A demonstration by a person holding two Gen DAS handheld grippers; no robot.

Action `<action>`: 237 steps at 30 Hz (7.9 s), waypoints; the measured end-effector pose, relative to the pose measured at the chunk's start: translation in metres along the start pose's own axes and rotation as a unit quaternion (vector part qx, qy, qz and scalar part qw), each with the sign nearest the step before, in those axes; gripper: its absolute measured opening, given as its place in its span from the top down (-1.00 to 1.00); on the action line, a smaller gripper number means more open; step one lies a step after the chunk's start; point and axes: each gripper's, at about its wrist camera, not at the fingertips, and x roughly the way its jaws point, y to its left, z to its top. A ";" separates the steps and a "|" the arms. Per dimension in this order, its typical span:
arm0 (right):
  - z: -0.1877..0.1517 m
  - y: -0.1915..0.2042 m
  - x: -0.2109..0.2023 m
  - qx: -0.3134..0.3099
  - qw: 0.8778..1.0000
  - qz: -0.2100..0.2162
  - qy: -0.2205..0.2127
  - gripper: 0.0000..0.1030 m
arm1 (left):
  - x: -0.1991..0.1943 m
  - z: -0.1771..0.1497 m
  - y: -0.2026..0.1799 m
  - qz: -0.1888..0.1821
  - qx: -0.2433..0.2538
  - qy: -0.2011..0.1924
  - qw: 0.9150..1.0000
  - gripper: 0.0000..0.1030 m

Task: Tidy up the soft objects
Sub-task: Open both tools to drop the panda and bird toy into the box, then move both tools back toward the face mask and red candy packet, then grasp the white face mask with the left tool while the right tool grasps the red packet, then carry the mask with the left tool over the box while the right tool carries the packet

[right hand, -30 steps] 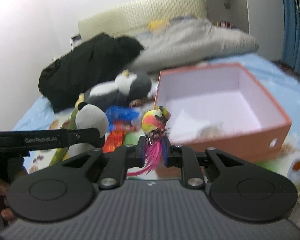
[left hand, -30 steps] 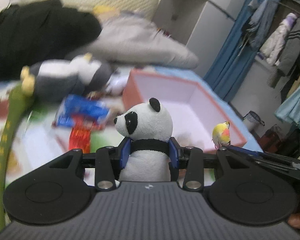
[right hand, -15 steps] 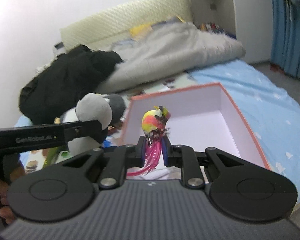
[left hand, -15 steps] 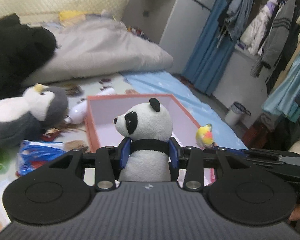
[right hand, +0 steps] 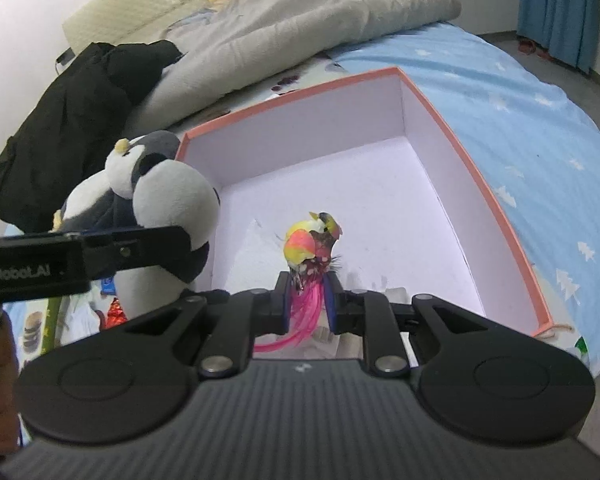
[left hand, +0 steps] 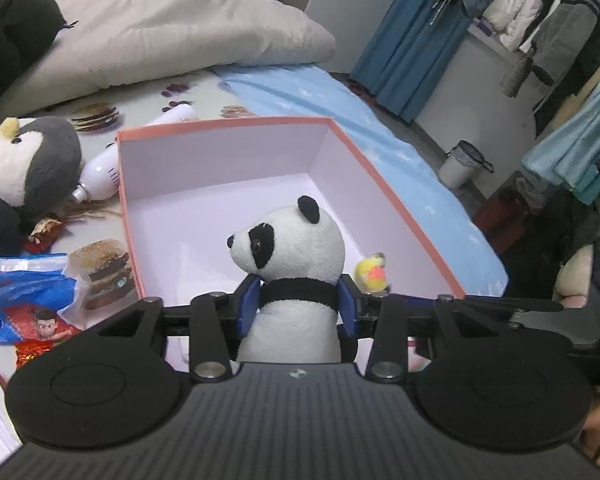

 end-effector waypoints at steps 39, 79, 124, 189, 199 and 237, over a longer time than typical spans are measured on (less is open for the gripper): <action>-0.097 0.097 -0.115 -0.084 0.981 0.071 -0.157 0.14 | -0.192 -0.133 0.025 0.051 -0.015 -0.164 0.985 -0.09; -0.158 0.190 -0.049 -0.163 0.976 0.123 -0.072 0.14 | -0.173 -0.249 0.164 0.155 -0.161 -0.103 0.969 -0.38; -0.150 0.247 0.151 -0.266 0.956 0.120 -0.001 0.15 | -0.076 -0.206 0.279 0.118 -0.268 -0.079 0.953 -0.30; -0.111 0.258 0.166 -0.321 0.937 0.111 -0.077 -0.32 | -0.086 -0.225 0.281 0.134 -0.233 -0.089 0.959 0.87; -0.100 0.275 0.203 -0.354 0.927 0.117 -0.031 -0.33 | -0.086 -0.229 0.285 0.121 -0.237 -0.090 0.960 0.87; -0.133 0.191 -0.007 -0.146 0.981 0.112 -0.068 -0.12 | -0.160 -0.236 0.172 0.154 -0.198 -0.102 0.963 0.87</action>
